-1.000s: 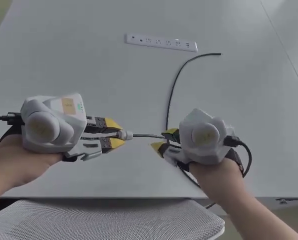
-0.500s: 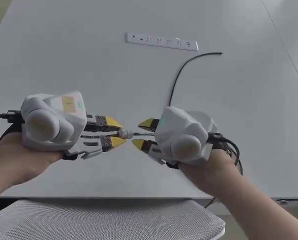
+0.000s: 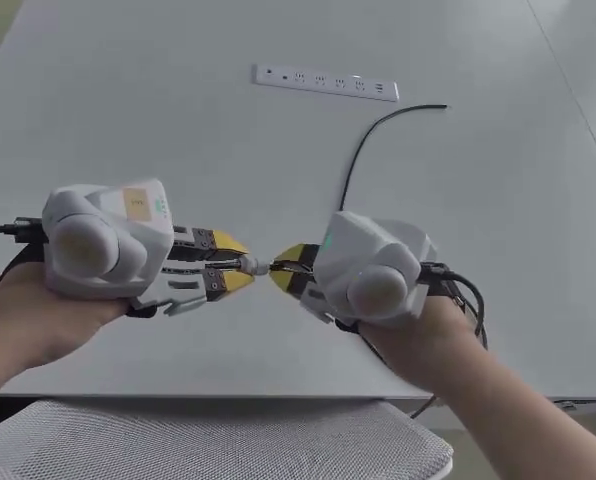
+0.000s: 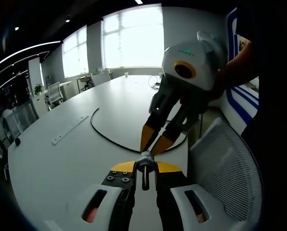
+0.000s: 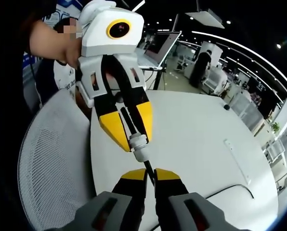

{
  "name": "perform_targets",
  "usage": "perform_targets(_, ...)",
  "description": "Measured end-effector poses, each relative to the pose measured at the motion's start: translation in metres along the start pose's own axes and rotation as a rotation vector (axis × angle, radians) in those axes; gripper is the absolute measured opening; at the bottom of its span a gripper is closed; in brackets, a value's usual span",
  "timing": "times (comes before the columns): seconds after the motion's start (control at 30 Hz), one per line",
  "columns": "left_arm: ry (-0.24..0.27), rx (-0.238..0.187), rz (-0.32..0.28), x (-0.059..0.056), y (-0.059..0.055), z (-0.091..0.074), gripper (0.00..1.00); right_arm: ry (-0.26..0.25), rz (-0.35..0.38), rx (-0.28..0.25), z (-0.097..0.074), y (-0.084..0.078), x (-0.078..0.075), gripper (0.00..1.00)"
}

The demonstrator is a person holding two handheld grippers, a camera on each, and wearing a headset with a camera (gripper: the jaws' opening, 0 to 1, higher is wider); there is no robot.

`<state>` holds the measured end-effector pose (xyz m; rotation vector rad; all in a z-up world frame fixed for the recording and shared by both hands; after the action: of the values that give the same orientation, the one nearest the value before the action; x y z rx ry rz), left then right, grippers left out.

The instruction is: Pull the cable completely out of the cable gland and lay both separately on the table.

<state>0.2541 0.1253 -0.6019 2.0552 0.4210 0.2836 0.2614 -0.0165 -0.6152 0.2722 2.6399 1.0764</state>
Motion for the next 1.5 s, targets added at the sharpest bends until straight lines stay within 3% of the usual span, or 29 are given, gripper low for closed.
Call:
perform_targets(0.8, 0.001, -0.014, -0.002, 0.006, -0.001, -0.004, 0.15, -0.024, 0.157, 0.064, 0.001, -0.034, -0.009, 0.00)
perform_targets(1.5, 0.002, -0.019, -0.006, 0.003, -0.002, -0.006, 0.15, -0.057, 0.186, 0.112, -0.001, -0.060, -0.008, 0.00)
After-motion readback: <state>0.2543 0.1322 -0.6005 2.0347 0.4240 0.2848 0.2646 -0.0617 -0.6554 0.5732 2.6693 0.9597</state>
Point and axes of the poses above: the centre of the closed fingertips' face, and the gripper's own axes: z roughly forward along the fingers, x roughly to its left, y roughly out of its top, the point moved 9 cm from there along -z, roughly backward along the fingers, and after that the axes turned 2 degrees about y, right-handed, at the moved point
